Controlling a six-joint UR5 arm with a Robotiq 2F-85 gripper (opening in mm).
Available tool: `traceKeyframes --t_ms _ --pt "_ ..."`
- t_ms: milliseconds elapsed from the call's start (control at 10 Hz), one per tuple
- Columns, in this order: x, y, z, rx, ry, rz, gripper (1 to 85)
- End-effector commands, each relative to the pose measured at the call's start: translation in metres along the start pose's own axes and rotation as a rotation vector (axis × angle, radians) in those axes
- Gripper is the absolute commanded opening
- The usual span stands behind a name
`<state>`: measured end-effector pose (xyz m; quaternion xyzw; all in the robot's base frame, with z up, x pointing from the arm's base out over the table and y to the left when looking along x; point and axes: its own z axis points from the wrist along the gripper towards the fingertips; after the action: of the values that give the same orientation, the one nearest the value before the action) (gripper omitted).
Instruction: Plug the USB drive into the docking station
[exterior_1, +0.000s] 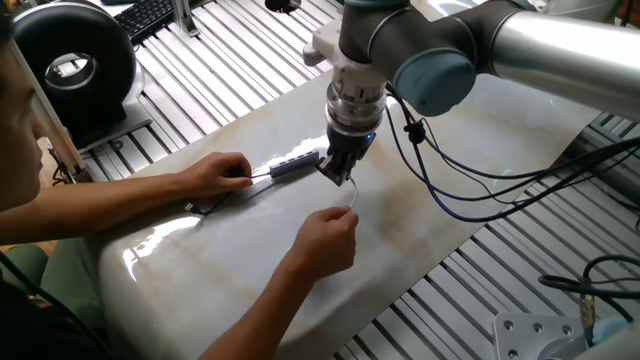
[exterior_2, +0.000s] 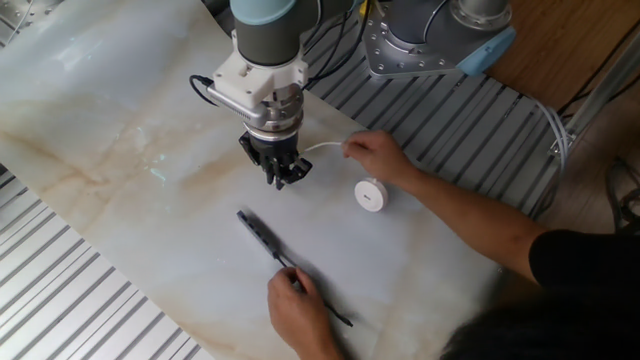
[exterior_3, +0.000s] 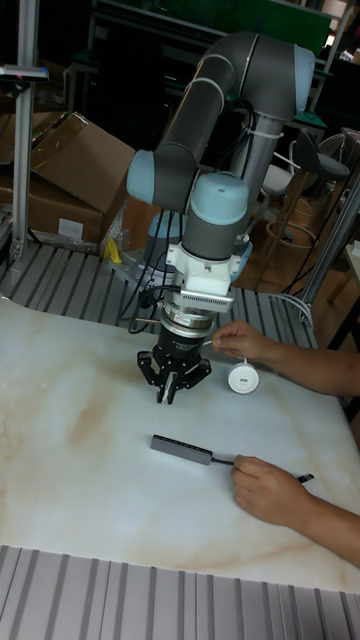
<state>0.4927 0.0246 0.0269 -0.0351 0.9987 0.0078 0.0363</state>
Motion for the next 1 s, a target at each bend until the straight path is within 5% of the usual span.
traceKeyframes --t_ms 0,900 --pt "-0.0014 0.0007 -0.0012 -0.005 -0.006 -0.007 30.3" --pt "0.0003 0.0013 -0.0074 -0.004 -0.005 0.004 32.0"
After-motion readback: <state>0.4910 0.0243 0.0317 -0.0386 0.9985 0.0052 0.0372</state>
